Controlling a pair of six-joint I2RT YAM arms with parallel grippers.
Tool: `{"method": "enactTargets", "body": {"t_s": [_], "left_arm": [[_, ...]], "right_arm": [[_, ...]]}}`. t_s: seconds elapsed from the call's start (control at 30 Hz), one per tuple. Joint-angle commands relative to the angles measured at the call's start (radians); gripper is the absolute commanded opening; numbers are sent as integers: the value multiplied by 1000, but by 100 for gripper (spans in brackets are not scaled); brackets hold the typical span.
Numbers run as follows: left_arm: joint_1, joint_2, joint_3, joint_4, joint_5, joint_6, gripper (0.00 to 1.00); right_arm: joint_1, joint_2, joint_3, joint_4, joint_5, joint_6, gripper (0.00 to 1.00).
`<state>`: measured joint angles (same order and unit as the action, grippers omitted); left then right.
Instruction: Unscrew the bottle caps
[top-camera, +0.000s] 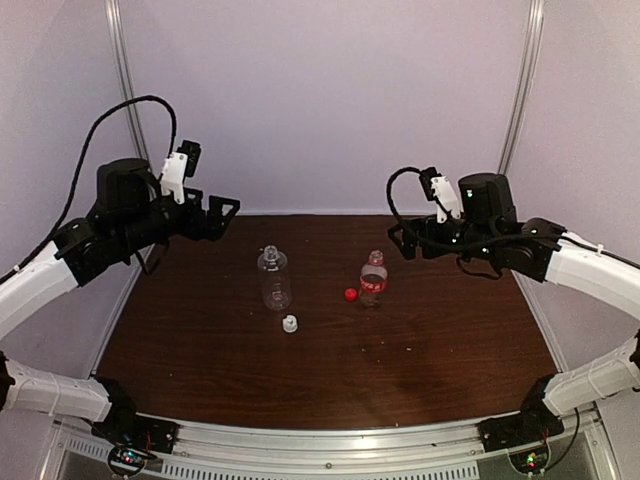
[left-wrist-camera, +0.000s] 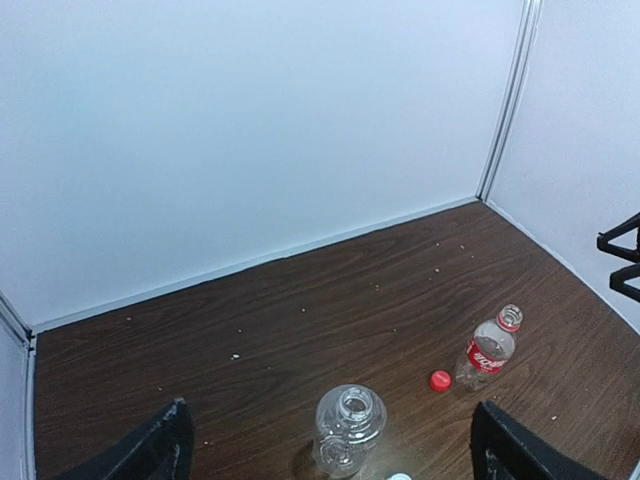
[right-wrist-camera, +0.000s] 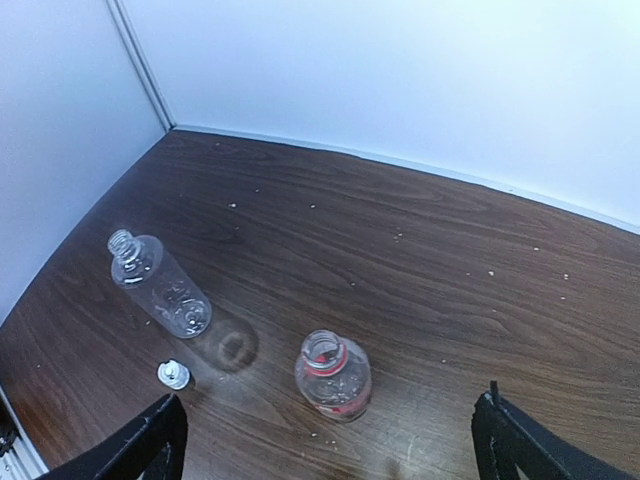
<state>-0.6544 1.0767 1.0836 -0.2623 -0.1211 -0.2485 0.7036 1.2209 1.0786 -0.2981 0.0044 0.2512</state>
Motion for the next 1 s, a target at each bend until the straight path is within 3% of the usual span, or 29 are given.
{"method": "enactTargets", "body": {"t_s": [0.0, 0.3, 0.6, 0.97], "left_arm": [[9, -129, -44, -33, -90, -26, 98], [19, -297, -138, -35, -219, 48, 98], [25, -249, -165, -4, -309, 165, 98], [27, -120, -75, -110, -345, 138, 98]], "right_arm": [[-34, -58, 41, -72, 90, 3, 100], [-125, -89, 98, -151, 95, -53, 100], [-271, -136, 76, -172, 184, -83, 100], [-288, -120, 154, -253, 281, -85, 100]]}}
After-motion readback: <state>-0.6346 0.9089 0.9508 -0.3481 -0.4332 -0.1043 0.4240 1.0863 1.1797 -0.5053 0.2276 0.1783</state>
